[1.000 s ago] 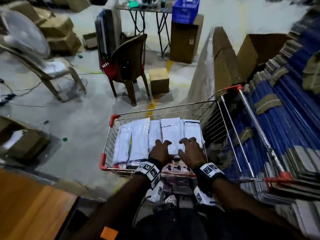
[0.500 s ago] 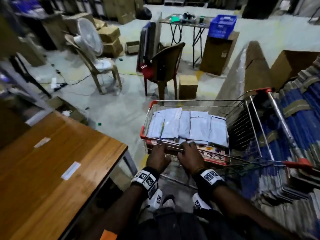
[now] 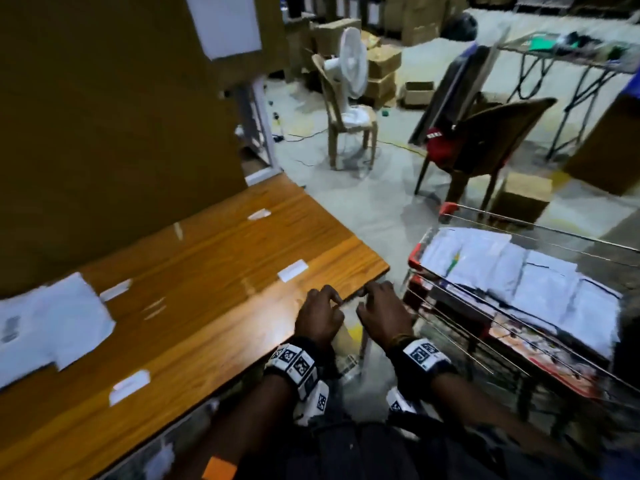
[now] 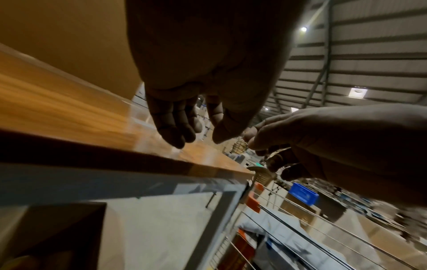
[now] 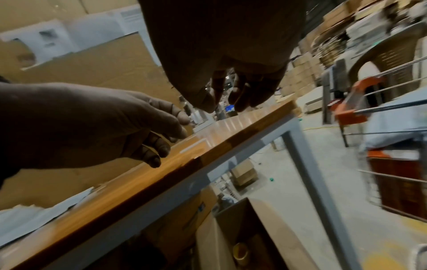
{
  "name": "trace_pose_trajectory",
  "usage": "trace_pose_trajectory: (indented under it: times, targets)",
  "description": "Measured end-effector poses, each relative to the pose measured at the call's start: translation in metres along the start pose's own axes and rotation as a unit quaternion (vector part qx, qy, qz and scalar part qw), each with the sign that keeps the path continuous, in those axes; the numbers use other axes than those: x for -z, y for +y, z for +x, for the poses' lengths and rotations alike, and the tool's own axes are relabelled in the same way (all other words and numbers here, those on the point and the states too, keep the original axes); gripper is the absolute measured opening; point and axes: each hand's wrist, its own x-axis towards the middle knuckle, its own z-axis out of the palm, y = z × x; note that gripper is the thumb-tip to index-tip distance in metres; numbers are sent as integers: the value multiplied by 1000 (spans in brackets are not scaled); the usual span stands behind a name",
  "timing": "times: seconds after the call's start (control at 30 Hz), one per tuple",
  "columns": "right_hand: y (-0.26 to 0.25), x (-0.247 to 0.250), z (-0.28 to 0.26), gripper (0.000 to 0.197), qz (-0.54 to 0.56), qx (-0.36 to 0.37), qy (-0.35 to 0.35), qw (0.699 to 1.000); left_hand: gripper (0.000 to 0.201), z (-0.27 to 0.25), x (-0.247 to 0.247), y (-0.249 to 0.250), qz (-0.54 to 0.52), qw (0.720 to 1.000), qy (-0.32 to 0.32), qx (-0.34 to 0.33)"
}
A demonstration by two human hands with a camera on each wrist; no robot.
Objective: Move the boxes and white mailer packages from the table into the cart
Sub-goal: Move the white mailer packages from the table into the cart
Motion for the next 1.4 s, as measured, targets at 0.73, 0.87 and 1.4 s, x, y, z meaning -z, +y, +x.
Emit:
trace_pose_trajectory:
  times: [0.73, 0.87, 1.4]
  targets:
    - [-340, -232, -45, 37, -32, 193, -178, 964, 33, -147, 257, -282, 61, 939, 267, 209]
    - [-386, -268, -49, 55, -93, 270, -226, 931, 48, -163, 293, -341, 93, 928, 271, 237]
    - [-404, -321, -52, 68, -302, 359, -218, 856, 60, -211, 291, -400, 198, 928, 115, 295]
